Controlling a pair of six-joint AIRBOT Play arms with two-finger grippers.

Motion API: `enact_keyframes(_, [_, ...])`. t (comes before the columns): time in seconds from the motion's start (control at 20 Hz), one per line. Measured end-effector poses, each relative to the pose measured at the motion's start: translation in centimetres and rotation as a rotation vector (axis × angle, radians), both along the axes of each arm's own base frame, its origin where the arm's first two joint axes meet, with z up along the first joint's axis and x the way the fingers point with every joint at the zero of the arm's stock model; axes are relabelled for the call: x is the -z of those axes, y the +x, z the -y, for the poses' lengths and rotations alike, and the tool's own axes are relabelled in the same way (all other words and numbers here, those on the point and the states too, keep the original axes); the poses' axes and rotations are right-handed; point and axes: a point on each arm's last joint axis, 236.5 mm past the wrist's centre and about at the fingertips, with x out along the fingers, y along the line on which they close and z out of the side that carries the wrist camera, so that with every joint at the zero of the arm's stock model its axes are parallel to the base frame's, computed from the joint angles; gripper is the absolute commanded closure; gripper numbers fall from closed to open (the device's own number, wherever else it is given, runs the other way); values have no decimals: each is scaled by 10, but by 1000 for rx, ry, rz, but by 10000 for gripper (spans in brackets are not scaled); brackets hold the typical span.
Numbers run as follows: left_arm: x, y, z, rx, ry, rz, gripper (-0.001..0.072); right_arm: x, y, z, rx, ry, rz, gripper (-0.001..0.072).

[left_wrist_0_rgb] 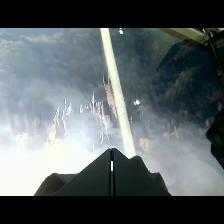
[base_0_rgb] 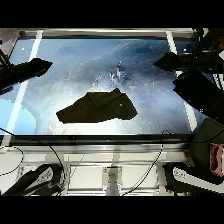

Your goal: Fold the clothes and pants, and hang the long-sleeved shirts on hangers.

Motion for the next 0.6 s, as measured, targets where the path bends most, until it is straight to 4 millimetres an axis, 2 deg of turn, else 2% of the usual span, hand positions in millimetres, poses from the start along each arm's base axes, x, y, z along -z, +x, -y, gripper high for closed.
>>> enact_keyframes(0.45, [0,0,0,1,1,0,667,0,0,0,0,0,0,662])
enact_keyframes(0.6, [10,-5,0,28,52,-16,668,0,0,0,0,0,0,662])
